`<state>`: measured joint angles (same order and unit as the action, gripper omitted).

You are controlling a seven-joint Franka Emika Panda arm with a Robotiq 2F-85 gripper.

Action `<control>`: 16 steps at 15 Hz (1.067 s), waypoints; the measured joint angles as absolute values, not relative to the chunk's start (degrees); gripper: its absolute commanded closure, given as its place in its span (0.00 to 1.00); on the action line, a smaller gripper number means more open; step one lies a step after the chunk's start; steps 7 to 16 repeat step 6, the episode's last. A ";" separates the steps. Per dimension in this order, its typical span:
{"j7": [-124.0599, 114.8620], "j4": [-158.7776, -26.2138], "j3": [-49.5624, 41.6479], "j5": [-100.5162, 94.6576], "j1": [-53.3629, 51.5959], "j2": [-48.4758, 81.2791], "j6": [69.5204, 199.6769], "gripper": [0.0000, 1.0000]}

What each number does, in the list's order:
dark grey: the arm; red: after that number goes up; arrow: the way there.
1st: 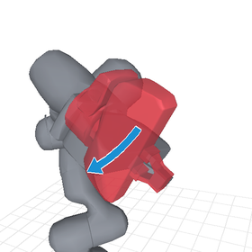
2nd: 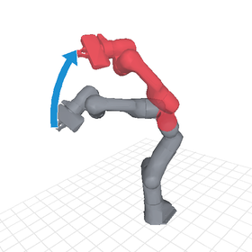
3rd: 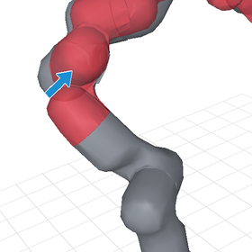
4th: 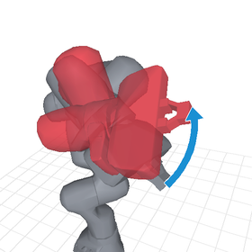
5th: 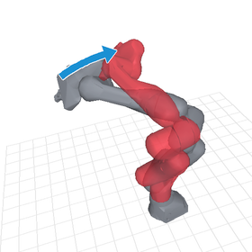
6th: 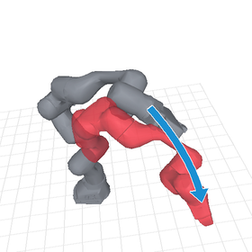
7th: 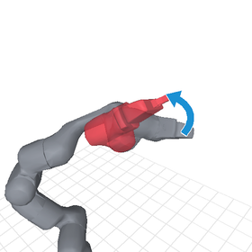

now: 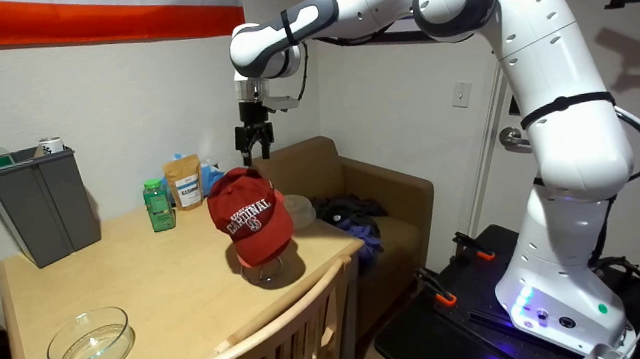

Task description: Put the red cap on top of the orange cap

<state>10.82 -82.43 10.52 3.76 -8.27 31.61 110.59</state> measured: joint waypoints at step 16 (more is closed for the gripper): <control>11.14 -82.42 11.62 3.70 -10.59 27.94 109.23 0.00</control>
